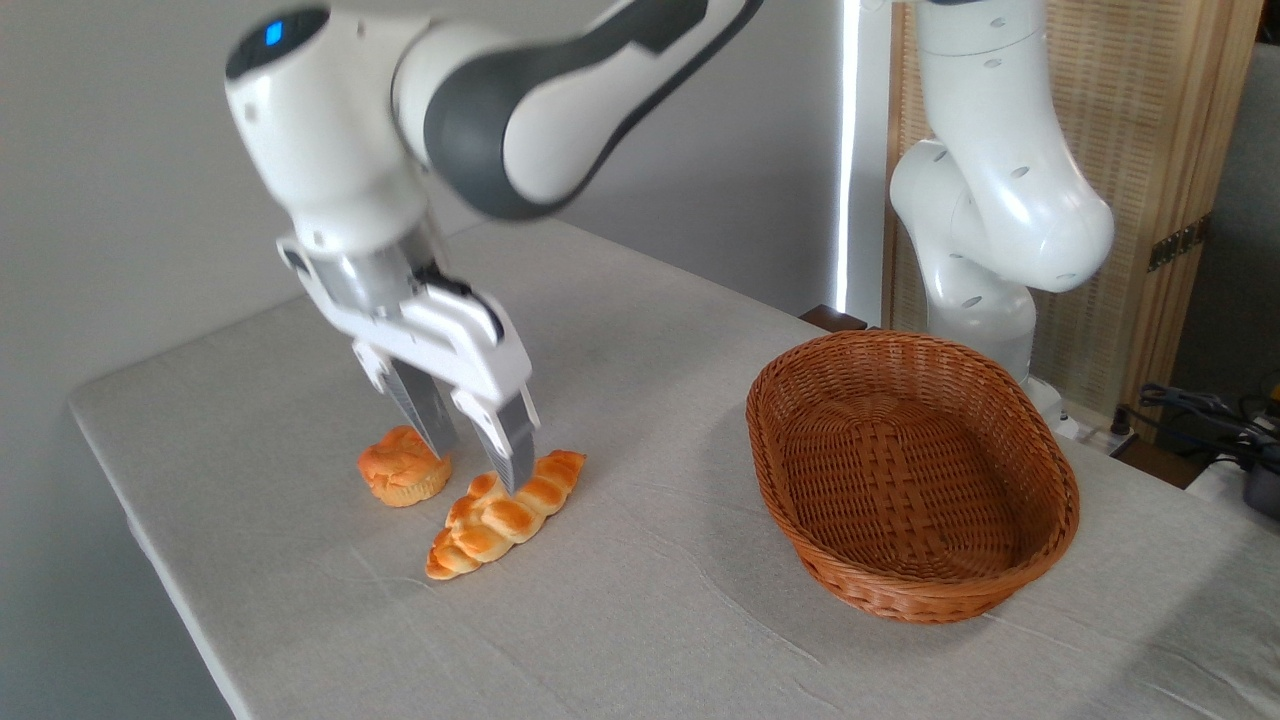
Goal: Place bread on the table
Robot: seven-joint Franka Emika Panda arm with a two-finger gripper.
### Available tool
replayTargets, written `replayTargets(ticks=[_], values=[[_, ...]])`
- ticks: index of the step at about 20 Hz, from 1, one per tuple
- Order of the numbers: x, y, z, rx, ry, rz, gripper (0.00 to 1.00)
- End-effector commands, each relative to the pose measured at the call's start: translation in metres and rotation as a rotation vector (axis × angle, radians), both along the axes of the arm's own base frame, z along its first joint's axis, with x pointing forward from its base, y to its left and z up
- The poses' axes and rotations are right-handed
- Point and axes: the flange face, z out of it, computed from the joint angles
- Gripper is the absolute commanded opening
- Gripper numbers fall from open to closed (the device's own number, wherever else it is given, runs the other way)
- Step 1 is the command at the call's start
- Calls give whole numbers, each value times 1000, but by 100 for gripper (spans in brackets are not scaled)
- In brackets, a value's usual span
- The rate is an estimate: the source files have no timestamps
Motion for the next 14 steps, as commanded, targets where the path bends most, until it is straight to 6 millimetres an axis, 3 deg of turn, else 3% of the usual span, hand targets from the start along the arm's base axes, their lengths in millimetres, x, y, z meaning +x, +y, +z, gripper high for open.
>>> replayTargets(ticks=[1, 3, 6, 14], values=[[-18, 29, 67, -17, -104, -56, 100], [-37, 29, 96, -33, -124, -172, 100], [-56, 32, 133, -39, -187, -192, 100], [-55, 35, 127, -36, -167, -176, 100]])
